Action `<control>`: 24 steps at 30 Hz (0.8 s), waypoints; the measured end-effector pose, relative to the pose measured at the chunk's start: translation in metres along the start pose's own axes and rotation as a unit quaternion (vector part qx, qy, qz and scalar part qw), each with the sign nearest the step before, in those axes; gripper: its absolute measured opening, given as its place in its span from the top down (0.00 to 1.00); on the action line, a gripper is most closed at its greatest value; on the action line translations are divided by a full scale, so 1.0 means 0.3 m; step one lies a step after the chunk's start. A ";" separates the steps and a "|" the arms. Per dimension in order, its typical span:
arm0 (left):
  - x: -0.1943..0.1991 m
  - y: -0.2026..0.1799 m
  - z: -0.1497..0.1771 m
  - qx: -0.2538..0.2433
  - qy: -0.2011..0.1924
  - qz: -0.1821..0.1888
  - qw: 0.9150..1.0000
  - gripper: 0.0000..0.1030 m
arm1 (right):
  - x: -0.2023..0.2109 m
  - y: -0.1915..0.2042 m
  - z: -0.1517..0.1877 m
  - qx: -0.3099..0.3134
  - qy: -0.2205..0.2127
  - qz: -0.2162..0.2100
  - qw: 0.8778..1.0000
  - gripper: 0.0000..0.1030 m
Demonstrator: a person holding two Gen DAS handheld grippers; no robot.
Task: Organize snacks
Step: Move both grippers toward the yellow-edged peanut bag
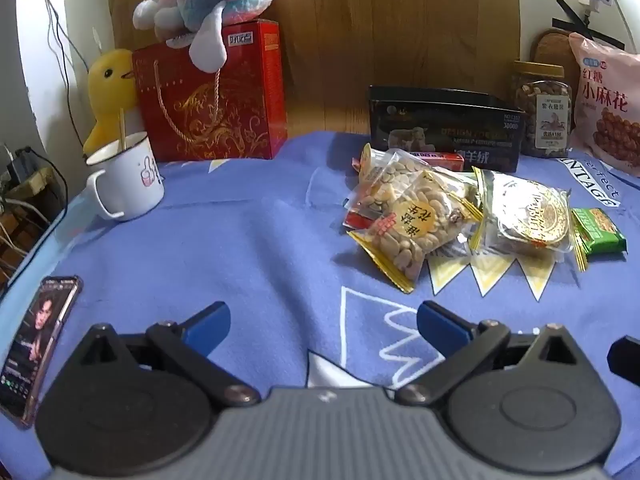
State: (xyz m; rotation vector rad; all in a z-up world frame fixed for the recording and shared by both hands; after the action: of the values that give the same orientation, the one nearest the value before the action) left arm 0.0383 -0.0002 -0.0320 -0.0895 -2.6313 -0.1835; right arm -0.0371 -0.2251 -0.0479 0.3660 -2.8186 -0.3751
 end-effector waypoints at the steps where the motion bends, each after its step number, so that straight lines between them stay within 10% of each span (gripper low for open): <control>1: 0.001 -0.002 0.000 0.003 0.000 0.002 1.000 0.00 | -0.001 -0.001 0.001 -0.001 0.002 0.000 1.000 0.05; 24: -0.003 0.029 0.036 0.088 0.013 0.064 0.994 0.02 | -0.025 -0.014 0.009 -0.012 0.011 -0.002 1.000 0.05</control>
State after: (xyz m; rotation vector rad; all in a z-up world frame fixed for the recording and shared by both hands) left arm 0.0349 0.0100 -0.0408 -0.1941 -2.5921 0.0914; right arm -0.0301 -0.2264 -0.0534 0.3679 -2.7905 -0.4040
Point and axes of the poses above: each gripper's, at about its wrist camera, not at the fingertips, and x roughly against the way its jaws point, y to its left, z to its underside, the point moved 5 cm from there along -x, roughly the way its jaws point, and after that the axes turned 11 degrees about -y, right-handed, at the moved point
